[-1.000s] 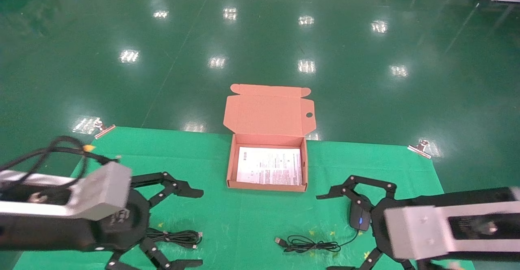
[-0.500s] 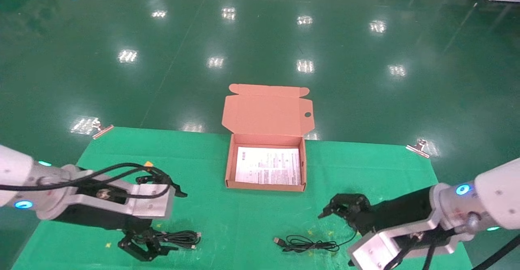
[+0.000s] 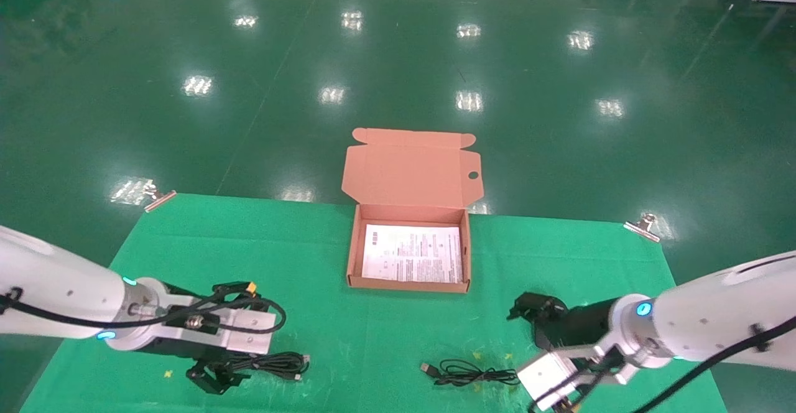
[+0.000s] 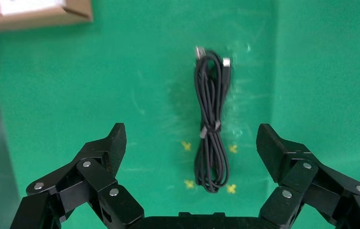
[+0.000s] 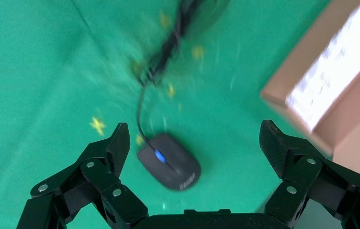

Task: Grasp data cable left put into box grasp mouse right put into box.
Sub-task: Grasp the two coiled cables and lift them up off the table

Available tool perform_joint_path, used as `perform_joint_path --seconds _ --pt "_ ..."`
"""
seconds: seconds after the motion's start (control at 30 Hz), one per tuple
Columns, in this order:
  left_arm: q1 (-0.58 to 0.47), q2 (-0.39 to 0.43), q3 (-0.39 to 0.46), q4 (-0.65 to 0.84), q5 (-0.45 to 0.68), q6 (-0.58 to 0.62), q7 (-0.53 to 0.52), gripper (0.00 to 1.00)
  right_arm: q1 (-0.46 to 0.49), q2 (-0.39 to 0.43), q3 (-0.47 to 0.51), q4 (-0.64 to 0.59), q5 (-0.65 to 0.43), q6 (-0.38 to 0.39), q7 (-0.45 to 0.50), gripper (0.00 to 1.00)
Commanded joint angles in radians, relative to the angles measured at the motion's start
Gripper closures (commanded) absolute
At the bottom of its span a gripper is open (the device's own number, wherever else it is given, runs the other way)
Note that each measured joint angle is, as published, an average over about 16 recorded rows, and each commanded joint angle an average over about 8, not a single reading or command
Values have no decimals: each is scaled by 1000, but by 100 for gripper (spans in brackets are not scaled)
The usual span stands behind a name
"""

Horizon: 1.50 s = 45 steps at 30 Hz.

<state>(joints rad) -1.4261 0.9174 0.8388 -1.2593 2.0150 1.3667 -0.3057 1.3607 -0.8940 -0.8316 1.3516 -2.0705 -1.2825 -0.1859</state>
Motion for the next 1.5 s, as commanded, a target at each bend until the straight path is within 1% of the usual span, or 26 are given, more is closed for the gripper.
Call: perform_joint_path --seconds 0.03,0.1,0.2,0.37,0.5,0.63,0.8,0.97,1.1,1.13,1.17,1.37,1.4,1.43,1.5 --pt "12 10 11 16 29 -14 -8 0 -24 -12 -11 1 -68 49 29 0" --pt "16 26 16 65 41 -29 -7 0 -45 -24 -16 0 -107 75 63 0" --pt "13 53 18 153 46 -50 2 0 -67 -40 -17 -5 -130 87 114 0" --pt "-9 100 14 300 36 -82 44 0 -81 -67 -9 -29 -113 67 197 0" --pt "-27 134 12 407 28 -106 85 0 -80 -91 -3 -67 -89 48 236 0" --pt "-40 163 5 509 11 -122 123 0 -78 -117 -4 -116 -74 43 245 0" --pt "-53 192 -5 622 -15 -136 168 0 -80 -146 -9 -181 -71 56 238 0" --pt "-63 216 -9 711 -27 -157 215 0 -82 -168 -11 -236 -76 78 233 0" --pt "-67 231 -12 772 -32 -174 250 0 -87 -183 -10 -265 -88 110 236 0" --pt "-68 234 -13 786 -35 -177 258 2 -90 -186 -8 -271 -90 120 237 5" --pt "-69 236 -14 798 -38 -179 264 9 -92 -189 -7 -275 -92 128 238 18" --pt "-73 244 -22 855 -54 -188 293 84 -105 -196 -1 -293 -91 163 239 93" --pt "-73 245 -23 859 -55 -189 295 95 -106 -196 -1 -294 -91 165 238 100" --pt "-73 245 -24 863 -56 -190 297 100 -107 -197 -1 -296 -90 167 238 100" --pt "-74 246 -24 867 -58 -191 298 100 -108 -196 0 -297 -90 170 237 100"
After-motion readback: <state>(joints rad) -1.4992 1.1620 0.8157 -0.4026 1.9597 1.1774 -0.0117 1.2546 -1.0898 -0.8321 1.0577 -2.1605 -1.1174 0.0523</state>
